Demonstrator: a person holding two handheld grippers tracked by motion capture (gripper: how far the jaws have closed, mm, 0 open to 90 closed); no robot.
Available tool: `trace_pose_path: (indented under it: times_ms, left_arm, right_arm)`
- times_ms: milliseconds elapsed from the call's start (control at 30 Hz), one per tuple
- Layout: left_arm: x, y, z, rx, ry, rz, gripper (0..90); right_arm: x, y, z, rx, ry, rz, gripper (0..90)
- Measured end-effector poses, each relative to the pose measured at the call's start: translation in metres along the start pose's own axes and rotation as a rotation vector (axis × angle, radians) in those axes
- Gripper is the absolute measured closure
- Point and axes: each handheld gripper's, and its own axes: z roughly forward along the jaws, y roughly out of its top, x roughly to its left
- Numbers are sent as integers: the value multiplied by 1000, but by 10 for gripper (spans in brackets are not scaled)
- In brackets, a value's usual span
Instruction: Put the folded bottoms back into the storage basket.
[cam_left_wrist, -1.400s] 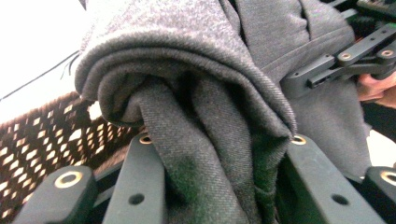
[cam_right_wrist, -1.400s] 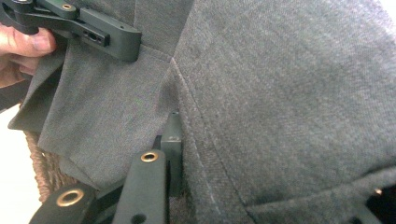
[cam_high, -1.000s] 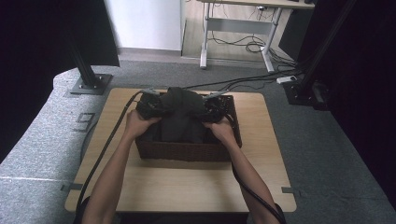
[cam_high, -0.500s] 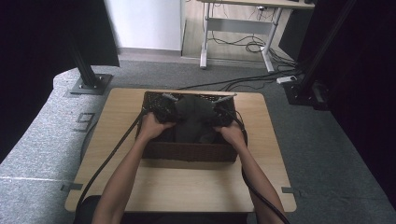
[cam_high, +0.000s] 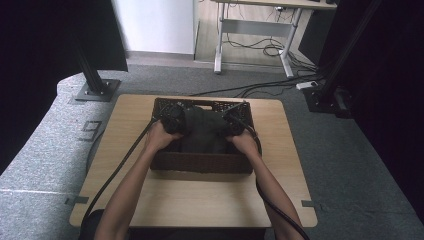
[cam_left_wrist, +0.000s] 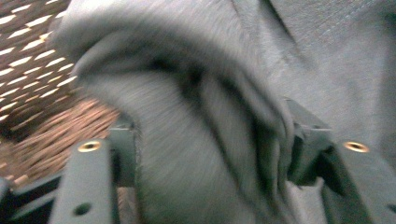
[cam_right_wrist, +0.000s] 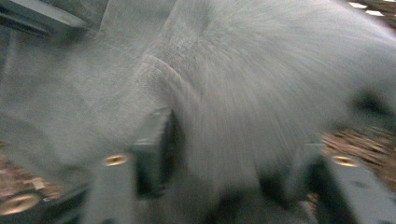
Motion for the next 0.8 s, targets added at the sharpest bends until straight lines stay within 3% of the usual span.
trace_pose_path:
  times_ms: [133, 267, 467, 800]
  left_arm:
    - [7, -1, -17, -4, 94, -11, 262]
    - [14, -4, -34, -40, 104, -6, 221]
    - [20, -17, -43, -89, 44, -20, 149]
    - [21, -31, -57, -149, -22, -18, 68]
  right_arm:
    - [-5, 1, -5, -44, -63, 36, 264]
    - [-5, 4, -15, -82, -84, 8, 209]
    - [-5, -2, -24, -137, -48, -3, 146]
    - [-2, -11, -36, -166, -19, -49, 54]
